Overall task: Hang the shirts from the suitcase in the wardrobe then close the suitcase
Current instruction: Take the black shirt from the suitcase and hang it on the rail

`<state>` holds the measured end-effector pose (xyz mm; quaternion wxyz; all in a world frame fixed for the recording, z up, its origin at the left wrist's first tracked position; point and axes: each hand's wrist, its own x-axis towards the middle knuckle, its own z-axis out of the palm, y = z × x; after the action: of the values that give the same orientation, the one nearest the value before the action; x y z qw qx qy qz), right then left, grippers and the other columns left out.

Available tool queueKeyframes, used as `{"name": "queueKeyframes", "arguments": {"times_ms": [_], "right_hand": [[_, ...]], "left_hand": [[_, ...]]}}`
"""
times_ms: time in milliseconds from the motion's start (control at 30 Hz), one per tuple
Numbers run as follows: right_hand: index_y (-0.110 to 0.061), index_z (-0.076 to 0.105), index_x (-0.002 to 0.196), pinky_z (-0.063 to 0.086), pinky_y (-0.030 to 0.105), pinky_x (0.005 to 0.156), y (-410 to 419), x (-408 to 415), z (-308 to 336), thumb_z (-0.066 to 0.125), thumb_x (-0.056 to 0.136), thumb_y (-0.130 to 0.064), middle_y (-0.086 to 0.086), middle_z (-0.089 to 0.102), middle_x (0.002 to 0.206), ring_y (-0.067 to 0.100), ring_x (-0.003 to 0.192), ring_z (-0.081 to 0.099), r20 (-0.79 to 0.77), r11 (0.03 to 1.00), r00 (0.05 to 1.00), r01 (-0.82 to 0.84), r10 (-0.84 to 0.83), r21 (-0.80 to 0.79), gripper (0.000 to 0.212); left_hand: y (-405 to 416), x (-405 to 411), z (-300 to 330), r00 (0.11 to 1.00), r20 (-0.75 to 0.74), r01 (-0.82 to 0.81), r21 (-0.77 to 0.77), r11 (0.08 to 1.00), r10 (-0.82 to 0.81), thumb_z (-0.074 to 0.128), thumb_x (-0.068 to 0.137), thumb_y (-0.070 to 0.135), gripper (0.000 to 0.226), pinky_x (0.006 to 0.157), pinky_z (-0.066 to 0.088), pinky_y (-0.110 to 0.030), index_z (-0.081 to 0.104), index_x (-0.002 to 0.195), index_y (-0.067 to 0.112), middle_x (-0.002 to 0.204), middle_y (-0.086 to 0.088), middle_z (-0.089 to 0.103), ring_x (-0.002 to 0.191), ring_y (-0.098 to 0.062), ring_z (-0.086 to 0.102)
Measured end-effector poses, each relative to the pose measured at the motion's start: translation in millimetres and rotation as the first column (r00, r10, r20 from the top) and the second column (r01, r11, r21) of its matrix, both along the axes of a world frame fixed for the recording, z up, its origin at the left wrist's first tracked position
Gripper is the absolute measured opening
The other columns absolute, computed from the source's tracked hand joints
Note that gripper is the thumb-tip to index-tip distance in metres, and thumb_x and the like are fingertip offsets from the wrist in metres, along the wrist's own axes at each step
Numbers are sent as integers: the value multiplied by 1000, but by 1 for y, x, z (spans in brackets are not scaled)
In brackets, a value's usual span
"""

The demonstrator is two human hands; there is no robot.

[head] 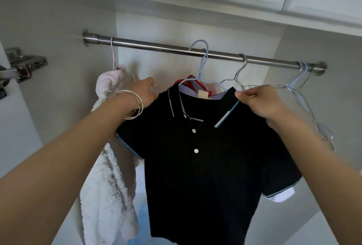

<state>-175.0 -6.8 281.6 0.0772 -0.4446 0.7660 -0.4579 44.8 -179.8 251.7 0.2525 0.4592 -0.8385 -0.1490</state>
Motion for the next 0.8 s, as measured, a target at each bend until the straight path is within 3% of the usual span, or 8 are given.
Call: {"name": "queueKeyframes", "arguments": {"times_ms": [100, 167, 267, 400, 500, 567, 667, 800], "right_hand": [[8, 67, 99, 44, 28, 63, -32, 24, -6, 60, 90, -11, 17, 59, 84, 22, 66, 55, 158, 1000, 987, 0, -4, 22, 23], [12, 62, 105, 41, 25, 54, -51, 43, -9, 53, 90, -2, 17, 57, 84, 19, 58, 51, 283, 1000, 959, -20, 18, 5, 23], [-2, 59, 110, 40, 25, 54, -81, 71, -11, 45, 92, 0, 10, 55, 77, 17, 60, 50, 468, 998, 882, -25, 51, -62, 24], [-7, 55, 100, 40, 27, 59, -116, 98, -7, 36, 94, 2, 7, 49, 75, 18, 65, 48, 522, 993, 846, -79, 111, -83, 22], [-5, 51, 74, 41, 29, 56, -134, 115, -6, 33, 94, 4, 10, 48, 73, 20, 63, 48, 560, 993, 820, -81, 114, -83, 29], [-7, 50, 69, 43, 27, 53, -143, 122, -12, 33, 91, 6, 10, 48, 69, 21, 60, 49, 565, 992, 816, -81, 121, -96, 31], [4, 62, 97, 57, 40, 73, -153, 132, -25, 35, 87, 8, 19, 60, 87, 33, 81, 62, 551, 985, 817, -129, 171, -114, 29], [-6, 47, 128, 51, 44, 92, -158, 141, -41, 40, 91, 4, 12, 56, 111, 33, 109, 57, 563, 987, 811, -144, 157, -68, 39]], "left_hand": [[0, -9, -3, 998, -63, 35, 99, 994, -29, 51, 90, 20, 28, 87, 42, -31, 54, 116, 10, 114, -16, 61, 107, -33, 57], [3, -12, -5, 987, -144, 101, 174, 979, -77, 47, 92, 20, 18, 73, 46, -31, 58, 105, 12, 104, -16, 63, 98, -33, 62], [6, -17, -5, 958, -224, 249, 339, 907, -180, 38, 97, 29, 22, 53, 43, -27, 52, 104, 13, 99, -10, 60, 80, -31, 66], [5, -15, -4, 950, -257, 274, 400, 875, -180, 31, 97, 41, 46, 66, 53, -38, 47, 120, 5, 109, -12, 56, 94, -33, 66], [-6, -3, -6, 957, -252, 234, 367, 900, -146, 32, 95, 45, 49, 81, 53, -47, 48, 123, 7, 115, -13, 57, 98, -34, 65], [-13, 3, -10, 956, -259, 224, 349, 910, -136, 35, 95, 44, 45, 84, 53, -46, 51, 117, 9, 116, -19, 60, 99, -36, 65], [-25, 12, -18, 960, -257, 201, 345, 917, -113, 39, 93, 47, 52, 73, 49, -38, 56, 113, 2, 92, -19, 63, 80, -30, 62], [-31, 19, -29, 962, -251, 208, 407, 889, -110, 40, 92, 49, 56, 70, 46, -36, 56, 114, 0, 89, -21, 62, 74, -26, 55]]}}
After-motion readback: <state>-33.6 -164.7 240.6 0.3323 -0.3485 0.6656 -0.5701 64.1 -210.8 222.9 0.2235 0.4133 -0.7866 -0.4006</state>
